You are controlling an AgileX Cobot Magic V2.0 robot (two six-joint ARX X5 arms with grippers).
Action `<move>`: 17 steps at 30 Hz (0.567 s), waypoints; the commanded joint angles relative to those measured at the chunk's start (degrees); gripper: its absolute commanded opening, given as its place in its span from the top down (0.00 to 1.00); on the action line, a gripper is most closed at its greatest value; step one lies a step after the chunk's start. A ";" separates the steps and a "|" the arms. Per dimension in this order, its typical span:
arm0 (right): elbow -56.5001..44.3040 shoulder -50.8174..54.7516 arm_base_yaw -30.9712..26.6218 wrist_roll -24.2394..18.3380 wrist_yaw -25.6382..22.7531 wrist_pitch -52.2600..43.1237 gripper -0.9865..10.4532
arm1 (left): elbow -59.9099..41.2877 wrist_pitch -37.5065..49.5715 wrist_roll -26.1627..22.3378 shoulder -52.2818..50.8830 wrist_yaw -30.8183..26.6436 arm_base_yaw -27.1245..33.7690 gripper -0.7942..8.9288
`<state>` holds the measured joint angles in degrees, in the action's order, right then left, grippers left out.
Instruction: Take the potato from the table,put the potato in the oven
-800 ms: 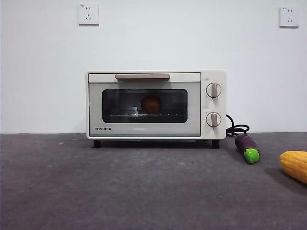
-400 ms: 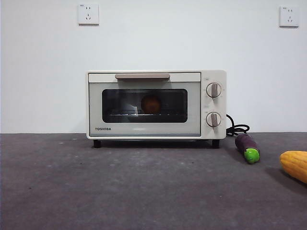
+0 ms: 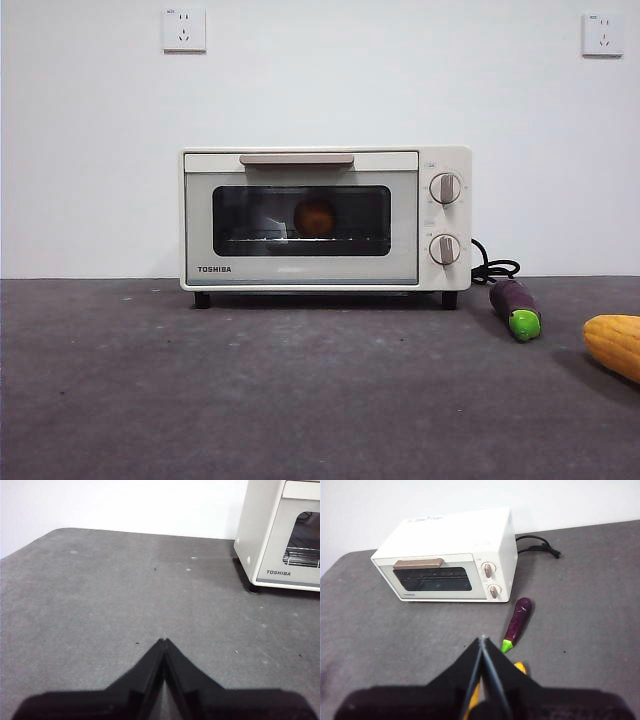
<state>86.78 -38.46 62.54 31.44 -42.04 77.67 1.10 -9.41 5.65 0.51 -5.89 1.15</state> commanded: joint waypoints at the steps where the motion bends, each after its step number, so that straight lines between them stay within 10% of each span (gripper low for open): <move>1: -0.04 0.26 -1.31 -7.63 -1.66 1.14 0.91 | -0.63 0.37 0.24 0.00 -0.11 -0.11 0.92; 10: -2.27 0.72 -26.05 -20.06 -0.20 -1.46 0.91 | -0.63 0.37 0.24 0.02 -0.11 -0.11 0.92; 17: -21.33 8.74 -47.17 -36.02 26.08 -30.84 0.91 | -0.63 0.35 0.24 0.15 -0.11 -0.11 0.92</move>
<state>69.76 -30.55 17.63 1.17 -21.91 52.90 1.10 -9.39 5.65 0.64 -5.89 1.15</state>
